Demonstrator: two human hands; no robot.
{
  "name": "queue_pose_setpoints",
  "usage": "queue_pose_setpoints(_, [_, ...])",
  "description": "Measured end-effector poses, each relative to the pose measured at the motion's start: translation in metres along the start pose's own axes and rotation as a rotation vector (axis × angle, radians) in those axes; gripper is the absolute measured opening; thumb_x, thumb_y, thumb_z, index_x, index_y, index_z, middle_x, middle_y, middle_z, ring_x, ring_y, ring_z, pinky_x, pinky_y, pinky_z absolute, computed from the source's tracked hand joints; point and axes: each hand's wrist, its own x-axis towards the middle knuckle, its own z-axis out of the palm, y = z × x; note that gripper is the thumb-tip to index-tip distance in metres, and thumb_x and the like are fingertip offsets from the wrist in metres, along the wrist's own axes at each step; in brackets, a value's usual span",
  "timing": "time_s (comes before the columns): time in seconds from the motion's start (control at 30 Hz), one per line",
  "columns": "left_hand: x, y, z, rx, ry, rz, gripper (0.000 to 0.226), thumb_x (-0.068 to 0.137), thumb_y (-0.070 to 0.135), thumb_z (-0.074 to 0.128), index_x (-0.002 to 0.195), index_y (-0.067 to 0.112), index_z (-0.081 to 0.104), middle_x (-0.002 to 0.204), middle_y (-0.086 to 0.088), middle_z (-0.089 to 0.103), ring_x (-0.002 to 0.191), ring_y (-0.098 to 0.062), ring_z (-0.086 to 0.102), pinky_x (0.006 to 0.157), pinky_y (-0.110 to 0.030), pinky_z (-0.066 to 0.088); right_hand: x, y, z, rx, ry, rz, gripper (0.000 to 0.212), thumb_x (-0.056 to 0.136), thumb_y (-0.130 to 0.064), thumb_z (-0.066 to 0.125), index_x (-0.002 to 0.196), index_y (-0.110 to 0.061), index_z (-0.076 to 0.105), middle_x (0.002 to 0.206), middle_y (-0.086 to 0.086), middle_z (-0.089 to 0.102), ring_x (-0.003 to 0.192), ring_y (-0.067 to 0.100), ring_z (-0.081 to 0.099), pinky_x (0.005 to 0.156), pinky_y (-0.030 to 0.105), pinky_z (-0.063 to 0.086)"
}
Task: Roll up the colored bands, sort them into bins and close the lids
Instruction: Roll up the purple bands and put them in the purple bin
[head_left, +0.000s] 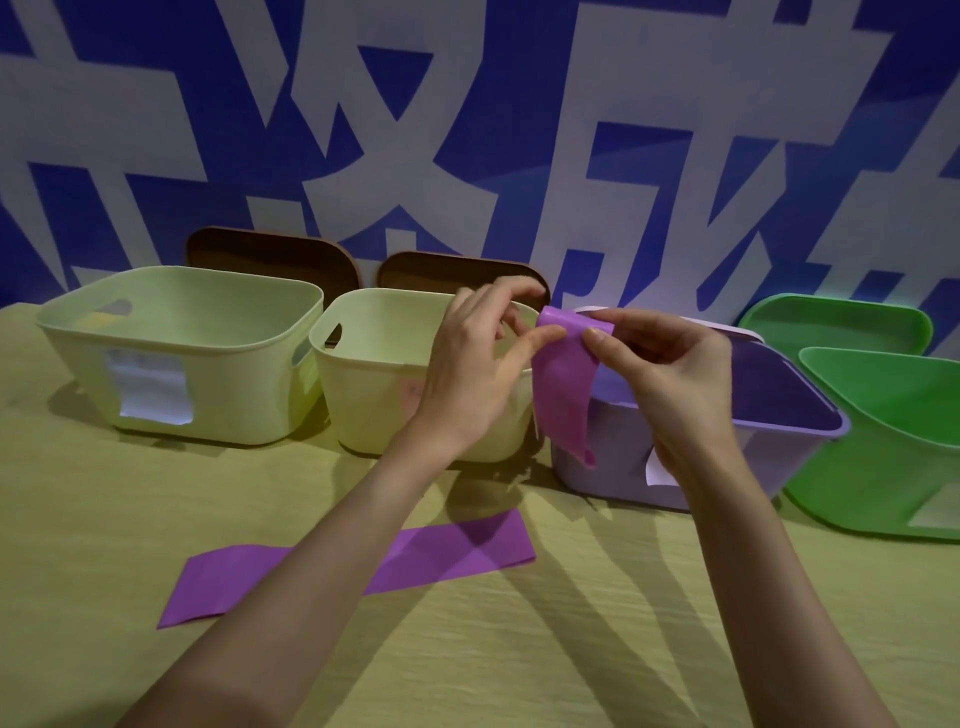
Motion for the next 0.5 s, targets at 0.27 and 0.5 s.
queue_pose_setpoints(0.27, [0.006,0.005,-0.004,-0.366,-0.121,-0.077,0.028,0.084,0.009,0.070,0.113,0.008,0.069,0.108,-0.005,0.068,0.096,-0.014,0.066,0.082,-0.024,0.054,0.001,0.000,-0.002,0.041,0.022,0.027,0.013,0.080,-0.006,0.074,0.092,-0.011,0.072,0.082,-0.002,0.073,0.079,0.006,0.069,0.072,0.018,0.055])
queue_pose_setpoints(0.5, [0.007,0.009,-0.010,-0.358,-0.153,-0.040,0.038,0.081,0.011,0.074,0.118,0.008,0.066,0.113,-0.005,0.064,0.099,-0.017,0.063,0.080,-0.027,0.055,0.000,-0.003,-0.003,0.038,-0.002,0.059,0.011,0.080,-0.013,0.073,0.091,-0.014,0.071,0.080,-0.005,0.073,0.079,0.007,0.069,0.068,0.016,0.054])
